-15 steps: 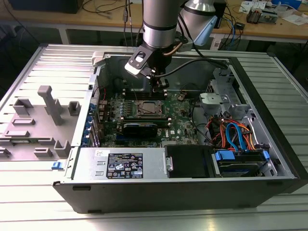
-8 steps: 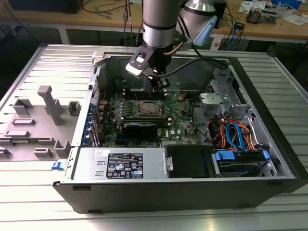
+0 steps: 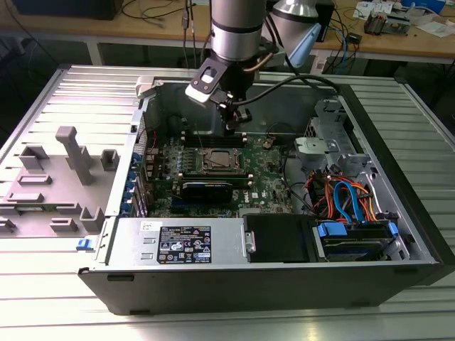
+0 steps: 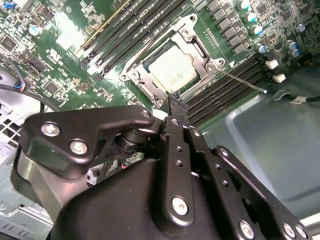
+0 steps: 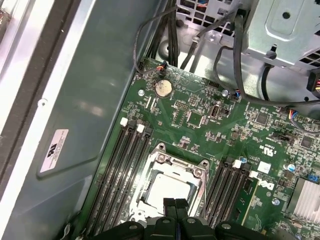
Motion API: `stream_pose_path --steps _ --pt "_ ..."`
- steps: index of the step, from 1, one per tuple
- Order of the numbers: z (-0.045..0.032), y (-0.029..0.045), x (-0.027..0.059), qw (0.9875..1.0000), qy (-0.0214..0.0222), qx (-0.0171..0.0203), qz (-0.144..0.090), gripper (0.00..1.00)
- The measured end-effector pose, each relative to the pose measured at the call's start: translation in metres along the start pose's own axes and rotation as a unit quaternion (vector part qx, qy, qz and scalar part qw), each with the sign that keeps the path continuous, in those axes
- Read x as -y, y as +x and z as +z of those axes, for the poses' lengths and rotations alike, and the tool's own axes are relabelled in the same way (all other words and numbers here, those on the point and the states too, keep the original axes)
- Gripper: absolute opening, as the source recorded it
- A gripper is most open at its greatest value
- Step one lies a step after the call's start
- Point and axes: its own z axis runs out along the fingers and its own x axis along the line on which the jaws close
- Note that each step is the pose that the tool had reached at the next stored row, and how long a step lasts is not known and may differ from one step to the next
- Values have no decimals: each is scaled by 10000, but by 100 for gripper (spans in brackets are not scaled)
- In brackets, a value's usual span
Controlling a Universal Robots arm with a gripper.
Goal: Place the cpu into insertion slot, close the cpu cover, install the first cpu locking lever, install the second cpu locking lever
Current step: 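Install the first cpu locking lever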
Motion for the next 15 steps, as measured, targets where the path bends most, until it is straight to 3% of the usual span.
stream_pose_path --steps 6,9,15 --pt "-71 1 -1 10000 3 8 -49 11" --pt "-71 2 0 9989 13 3 -461 11" --pt "-71 1 -1 9937 26 -6 -1119 11"
